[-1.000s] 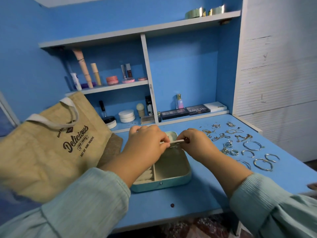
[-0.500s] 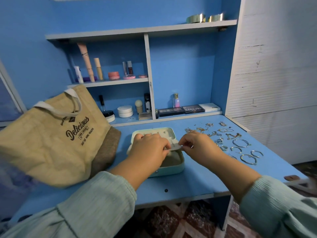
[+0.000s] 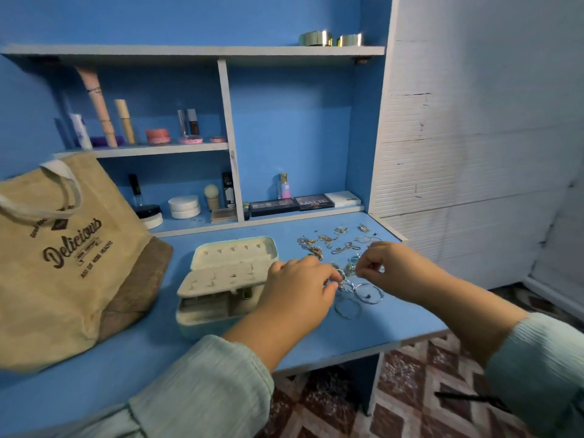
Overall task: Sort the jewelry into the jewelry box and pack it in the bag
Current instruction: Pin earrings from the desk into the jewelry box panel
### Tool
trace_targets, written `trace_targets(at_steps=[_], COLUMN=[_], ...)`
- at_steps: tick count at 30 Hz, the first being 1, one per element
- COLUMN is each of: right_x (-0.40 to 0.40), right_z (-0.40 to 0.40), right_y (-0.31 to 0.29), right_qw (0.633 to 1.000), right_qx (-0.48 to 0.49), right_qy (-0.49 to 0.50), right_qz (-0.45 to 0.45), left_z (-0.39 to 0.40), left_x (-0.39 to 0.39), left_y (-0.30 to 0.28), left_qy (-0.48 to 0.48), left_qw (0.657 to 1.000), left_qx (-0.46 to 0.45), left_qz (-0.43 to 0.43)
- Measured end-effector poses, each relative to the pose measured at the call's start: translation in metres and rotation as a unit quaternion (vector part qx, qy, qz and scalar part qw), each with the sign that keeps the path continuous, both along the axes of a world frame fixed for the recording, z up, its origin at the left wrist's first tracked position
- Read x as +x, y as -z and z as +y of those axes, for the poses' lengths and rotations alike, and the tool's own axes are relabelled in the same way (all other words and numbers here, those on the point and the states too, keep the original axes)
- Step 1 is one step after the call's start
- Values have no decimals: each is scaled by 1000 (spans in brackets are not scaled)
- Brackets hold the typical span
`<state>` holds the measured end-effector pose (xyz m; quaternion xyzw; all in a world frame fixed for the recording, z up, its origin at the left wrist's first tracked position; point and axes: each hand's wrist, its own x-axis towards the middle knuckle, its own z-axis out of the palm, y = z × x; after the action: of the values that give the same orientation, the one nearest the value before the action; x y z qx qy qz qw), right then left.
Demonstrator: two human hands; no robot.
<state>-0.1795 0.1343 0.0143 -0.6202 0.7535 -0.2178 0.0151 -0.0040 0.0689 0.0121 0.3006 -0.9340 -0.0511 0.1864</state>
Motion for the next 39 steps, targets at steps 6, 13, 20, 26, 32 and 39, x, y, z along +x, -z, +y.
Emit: trace_targets(at_steps=[6, 13, 20, 26, 32, 39], right_x=[-57, -95, -98, -99, -97, -95], right_z=[28, 32, 22, 10, -8, -14], right_y=[8, 24, 36, 34, 32, 35], right_qw=[993, 978, 979, 976, 968, 962], right_qx=[70, 137, 107, 90, 84, 89], right_qy=[91, 158, 173, 193, 227, 255], right_qz=[33, 20, -4, -49, -58, -44], left_z=[0, -7, -14, -13, -12, -14], left_x=[-51, -84, -79, -76, -75, -77], left_y=[22, 38, 49, 51, 50, 52], left_qy=[12, -18, -49, -30, -28, -24], left_qw=[999, 999, 998, 997, 996, 996], left_qx=[44, 36, 45, 66, 84, 87], left_qz=[-13, -23, -2, -5, 7, 23])
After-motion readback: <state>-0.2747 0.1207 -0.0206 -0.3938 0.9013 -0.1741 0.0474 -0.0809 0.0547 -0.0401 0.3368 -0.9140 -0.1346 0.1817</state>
